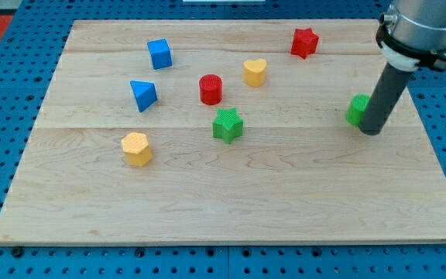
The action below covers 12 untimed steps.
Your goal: Push green circle towards the yellow heart
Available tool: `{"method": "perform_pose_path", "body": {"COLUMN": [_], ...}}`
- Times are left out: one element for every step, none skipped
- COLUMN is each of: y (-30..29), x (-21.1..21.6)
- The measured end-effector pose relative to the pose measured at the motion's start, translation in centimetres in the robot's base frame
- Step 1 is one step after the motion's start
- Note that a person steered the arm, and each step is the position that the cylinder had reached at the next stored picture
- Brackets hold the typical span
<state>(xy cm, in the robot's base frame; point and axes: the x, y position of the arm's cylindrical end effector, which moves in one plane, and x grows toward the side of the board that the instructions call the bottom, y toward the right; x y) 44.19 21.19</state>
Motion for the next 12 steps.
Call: {"method": "perform_pose_path", "body": {"y": [-0.9,0.2,-0.9,-4.3,-1.3,1.4,1.4,1.2,-2.6,-3.8,-1.0,-2.0], "x": [-1.9,-3.3,-5.9,-4.9,-4.3,-5.5,-8.0,-8.0,-8.0,-7.9,-9.7,-12.8]}}
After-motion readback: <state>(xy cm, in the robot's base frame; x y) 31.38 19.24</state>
